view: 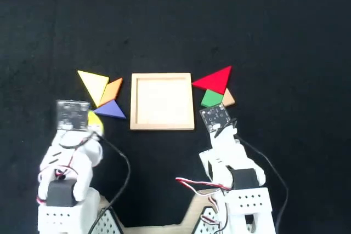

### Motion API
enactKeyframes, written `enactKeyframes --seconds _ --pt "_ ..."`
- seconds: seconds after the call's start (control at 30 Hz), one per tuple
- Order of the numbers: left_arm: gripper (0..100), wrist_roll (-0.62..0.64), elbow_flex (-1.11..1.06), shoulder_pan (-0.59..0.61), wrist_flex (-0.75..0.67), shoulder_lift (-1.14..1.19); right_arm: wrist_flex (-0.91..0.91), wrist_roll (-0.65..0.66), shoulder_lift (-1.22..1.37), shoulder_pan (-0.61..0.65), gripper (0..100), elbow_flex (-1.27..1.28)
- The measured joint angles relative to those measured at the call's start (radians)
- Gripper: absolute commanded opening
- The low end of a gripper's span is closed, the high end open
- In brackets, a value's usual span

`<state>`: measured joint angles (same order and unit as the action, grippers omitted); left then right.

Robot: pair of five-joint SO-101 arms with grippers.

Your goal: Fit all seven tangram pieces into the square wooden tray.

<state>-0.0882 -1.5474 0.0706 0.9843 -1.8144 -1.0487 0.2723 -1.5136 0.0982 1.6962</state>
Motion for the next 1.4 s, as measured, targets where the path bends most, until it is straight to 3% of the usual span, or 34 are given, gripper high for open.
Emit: enactKeyframes --seconds 0.07,0.17,0.43,0.53,0.73,0.83,1.0,1.1,1.27,1.4 --pt "3 -0.055 -0.003 -0.043 0.002 0.000 0.000 0.000 0.000 0.000 1.2 0.000" --pt "3 -0.055 -0.003 -0.017 0.005 0.000 0.000 0.000 0.000 0.000 1.2 0.000" --pt "3 0.222 -0.028 0.304 -0.135 0.000 0.000 0.000 0.000 0.000 1.2 0.000" --pt "3 0.172 -0.037 0.262 -0.144 0.000 0.000 0.000 0.000 0.000 1.2 0.000" --pt "3 -0.100 -0.037 -0.023 -0.025 0.000 0.000 0.000 0.000 0.000 1.2 0.000" --pt "3 -0.063 -0.028 0.040 -0.025 0.000 0.000 0.000 0.000 0.000 1.2 0.000" --pt "3 0.215 -0.028 0.293 -0.109 0.000 0.000 0.000 0.000 0.000 1.2 0.000" --pt "3 0.173 -0.029 0.272 -0.112 0.000 0.000 0.000 0.000 0.000 1.2 0.000" --pt "3 0.055 -0.029 0.124 -0.072 0.000 0.000 0.000 0.000 0.000 1.2 0.000" --pt "3 0.043 -0.029 0.107 -0.071 0.000 0.000 0.000 0.000 0.000 1.2 0.000"
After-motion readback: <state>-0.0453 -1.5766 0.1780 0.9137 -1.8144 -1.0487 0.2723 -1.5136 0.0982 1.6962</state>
